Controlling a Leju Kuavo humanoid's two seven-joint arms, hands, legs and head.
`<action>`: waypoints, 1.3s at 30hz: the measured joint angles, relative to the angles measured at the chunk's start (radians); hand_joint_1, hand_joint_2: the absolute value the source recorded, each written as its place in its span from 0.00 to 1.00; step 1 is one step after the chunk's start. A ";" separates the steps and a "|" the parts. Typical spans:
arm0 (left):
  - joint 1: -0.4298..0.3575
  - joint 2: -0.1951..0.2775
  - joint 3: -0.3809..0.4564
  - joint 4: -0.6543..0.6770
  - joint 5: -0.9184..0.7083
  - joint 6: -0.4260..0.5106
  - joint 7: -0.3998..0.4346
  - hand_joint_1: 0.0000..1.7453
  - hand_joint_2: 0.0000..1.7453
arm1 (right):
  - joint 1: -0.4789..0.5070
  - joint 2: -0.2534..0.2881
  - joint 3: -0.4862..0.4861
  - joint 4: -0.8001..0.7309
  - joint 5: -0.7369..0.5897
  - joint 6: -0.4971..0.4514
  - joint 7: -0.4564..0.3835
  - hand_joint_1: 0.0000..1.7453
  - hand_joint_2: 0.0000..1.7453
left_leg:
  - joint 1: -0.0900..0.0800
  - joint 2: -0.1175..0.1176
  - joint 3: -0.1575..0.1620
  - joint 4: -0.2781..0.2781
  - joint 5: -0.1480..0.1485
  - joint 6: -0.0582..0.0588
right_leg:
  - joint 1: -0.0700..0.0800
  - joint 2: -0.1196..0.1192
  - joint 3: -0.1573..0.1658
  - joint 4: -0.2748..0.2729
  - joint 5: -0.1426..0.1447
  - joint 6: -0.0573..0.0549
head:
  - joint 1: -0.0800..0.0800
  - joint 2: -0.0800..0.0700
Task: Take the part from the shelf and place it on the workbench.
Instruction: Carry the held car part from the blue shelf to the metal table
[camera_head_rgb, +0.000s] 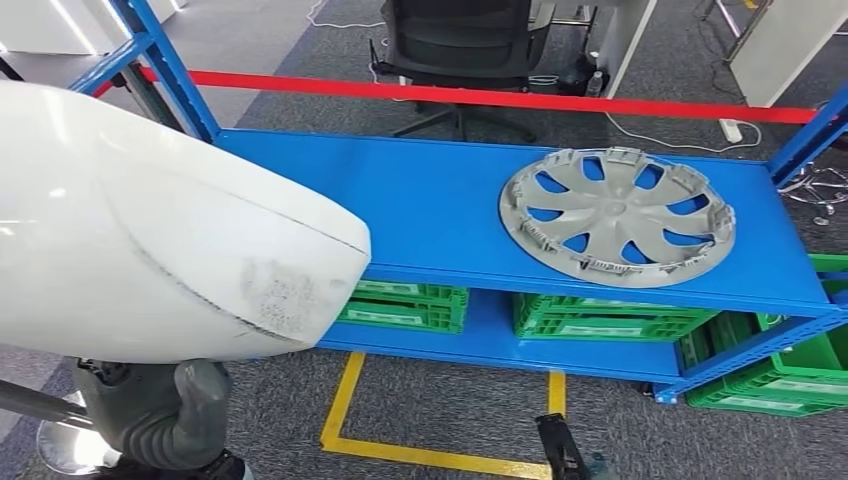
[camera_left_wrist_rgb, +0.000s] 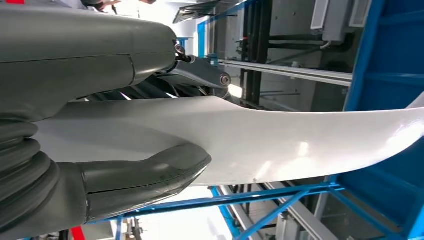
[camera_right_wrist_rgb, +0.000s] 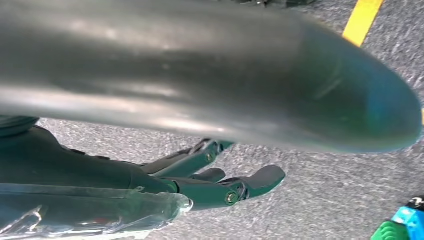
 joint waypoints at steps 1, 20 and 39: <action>-0.002 0.000 0.000 0.000 0.000 0.000 0.000 1.00 1.00 | 0.000 0.000 0.000 0.000 0.000 0.000 0.000 0.00 0.00 | -0.002 0.000 0.030 -0.053 0.011 0.003 | 0.001 0.000 -0.006 0.000 0.008 0.005 | 0.001 0.000; -0.005 0.000 -0.005 0.000 0.000 -0.005 0.000 1.00 1.00 | -0.004 0.003 -0.001 0.000 0.003 0.001 0.000 0.00 0.00 | -0.002 0.002 -0.099 -0.080 0.165 0.003 | -0.005 0.009 0.136 -0.009 -0.126 0.033 | 0.008 0.000; -0.002 -0.004 -0.006 -0.004 -0.010 0.012 0.000 1.00 1.00 | 0.002 0.004 -0.010 0.000 0.014 0.000 0.000 0.00 0.00 | -0.004 0.002 0.048 -0.107 0.037 0.028 | -0.001 0.000 -0.036 0.069 -0.054 0.036 | 0.005 0.000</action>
